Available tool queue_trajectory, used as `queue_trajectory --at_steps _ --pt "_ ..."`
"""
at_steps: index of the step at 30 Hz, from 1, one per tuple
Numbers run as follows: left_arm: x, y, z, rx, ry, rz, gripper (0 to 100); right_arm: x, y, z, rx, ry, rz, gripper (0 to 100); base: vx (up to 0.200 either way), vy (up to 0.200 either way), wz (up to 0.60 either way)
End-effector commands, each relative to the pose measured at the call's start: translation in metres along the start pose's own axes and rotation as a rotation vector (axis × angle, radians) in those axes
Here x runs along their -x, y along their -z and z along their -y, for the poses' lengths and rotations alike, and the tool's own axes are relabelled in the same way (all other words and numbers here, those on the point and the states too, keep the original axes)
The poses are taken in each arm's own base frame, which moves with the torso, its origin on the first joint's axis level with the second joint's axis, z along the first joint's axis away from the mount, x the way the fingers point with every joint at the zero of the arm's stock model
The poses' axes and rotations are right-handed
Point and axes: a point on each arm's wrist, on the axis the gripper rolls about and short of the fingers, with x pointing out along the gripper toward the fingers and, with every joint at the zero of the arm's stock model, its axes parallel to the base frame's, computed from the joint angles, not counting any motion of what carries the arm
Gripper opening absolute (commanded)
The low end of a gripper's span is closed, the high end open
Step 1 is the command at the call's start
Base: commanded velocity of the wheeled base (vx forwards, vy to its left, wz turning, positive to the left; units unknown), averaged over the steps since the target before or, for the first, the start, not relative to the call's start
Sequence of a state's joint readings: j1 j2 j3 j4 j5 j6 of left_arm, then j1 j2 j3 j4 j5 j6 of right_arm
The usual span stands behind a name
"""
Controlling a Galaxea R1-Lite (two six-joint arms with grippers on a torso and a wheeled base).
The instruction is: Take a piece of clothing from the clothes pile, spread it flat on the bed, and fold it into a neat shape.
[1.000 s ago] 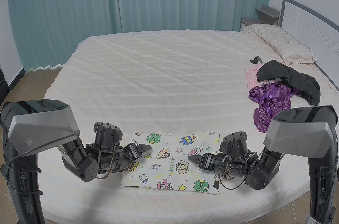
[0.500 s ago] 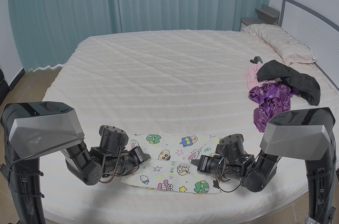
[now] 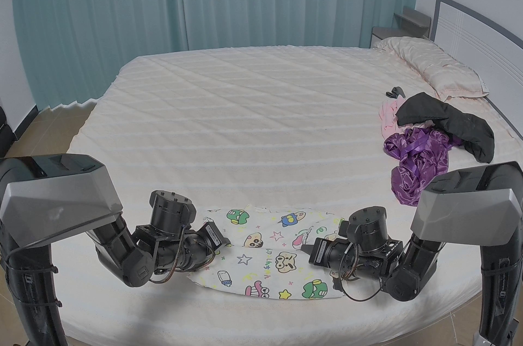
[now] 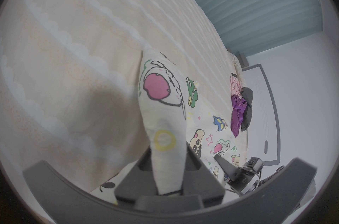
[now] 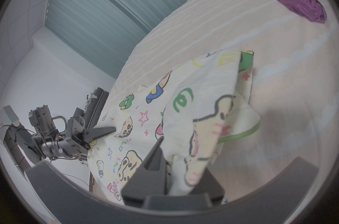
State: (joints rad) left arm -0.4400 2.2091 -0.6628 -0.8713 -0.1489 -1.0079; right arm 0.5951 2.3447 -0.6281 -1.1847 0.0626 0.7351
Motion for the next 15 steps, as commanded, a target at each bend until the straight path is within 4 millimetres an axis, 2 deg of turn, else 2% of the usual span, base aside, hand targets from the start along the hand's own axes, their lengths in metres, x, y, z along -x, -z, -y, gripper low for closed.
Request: queue_trajectory --at_steps 1,4,15 --pt "0.0113 -0.0028 0.0097 0.005 0.031 0.018 0 0.0130 -0.0048 -0.0055 -0.017 -0.012 0.013 0 0.000 0.000 0.00" --pt "0.0122 -0.0004 0.0130 0.000 0.034 0.010 0 0.0131 -0.0055 -0.0047 -0.023 -0.011 0.015 0 0.000 0.000 0.00" --pt "0.0171 0.0015 0.0170 -0.005 0.041 0.006 0 0.0150 -0.0072 -0.0049 -0.026 -0.010 0.022 0 0.000 -0.200 0.00"
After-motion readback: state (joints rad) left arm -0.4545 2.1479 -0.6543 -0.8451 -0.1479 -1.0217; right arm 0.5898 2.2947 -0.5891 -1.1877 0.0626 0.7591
